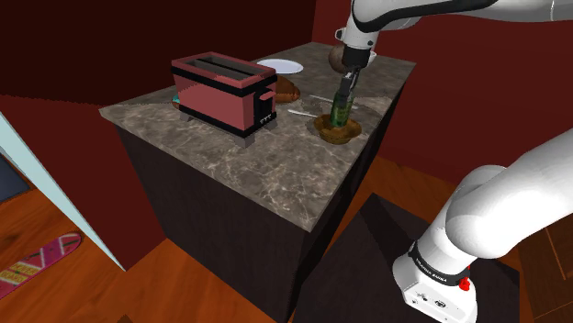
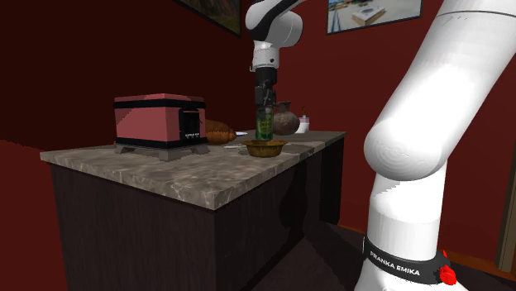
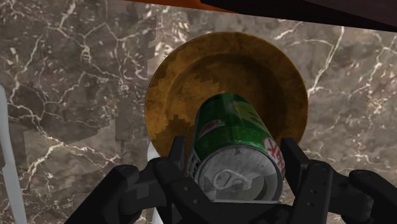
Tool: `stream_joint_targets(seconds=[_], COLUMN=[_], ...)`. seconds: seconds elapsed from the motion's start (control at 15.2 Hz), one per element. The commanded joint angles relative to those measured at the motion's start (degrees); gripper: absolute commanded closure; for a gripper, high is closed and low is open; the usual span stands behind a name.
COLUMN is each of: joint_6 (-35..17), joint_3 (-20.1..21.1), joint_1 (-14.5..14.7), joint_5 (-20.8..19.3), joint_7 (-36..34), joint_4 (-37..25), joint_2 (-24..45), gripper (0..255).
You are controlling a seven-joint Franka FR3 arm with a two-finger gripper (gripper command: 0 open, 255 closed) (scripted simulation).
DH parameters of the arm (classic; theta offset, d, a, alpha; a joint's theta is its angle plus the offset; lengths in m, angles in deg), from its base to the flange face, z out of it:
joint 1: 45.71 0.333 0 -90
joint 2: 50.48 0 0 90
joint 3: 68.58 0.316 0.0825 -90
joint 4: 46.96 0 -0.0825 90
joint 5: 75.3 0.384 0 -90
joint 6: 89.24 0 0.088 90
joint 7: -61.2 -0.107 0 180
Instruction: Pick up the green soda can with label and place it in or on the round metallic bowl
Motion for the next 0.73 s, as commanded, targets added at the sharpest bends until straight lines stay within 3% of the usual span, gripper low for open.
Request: stream_joint_targets(seconds=[0.0,0.33,0.66], joint_6=[0.0,0.0,7.3], joint_3=[0.0,0.0,0.3], joint_1=[0.0,0.0,0.2], joint_5=[0.0,0.0,0.3], joint_7=[0.0,0.0,0.1], joint_4=[0.0,0.0,-7.6], joint_2=[0.0,0.0,0.3], gripper=[0,0,0])
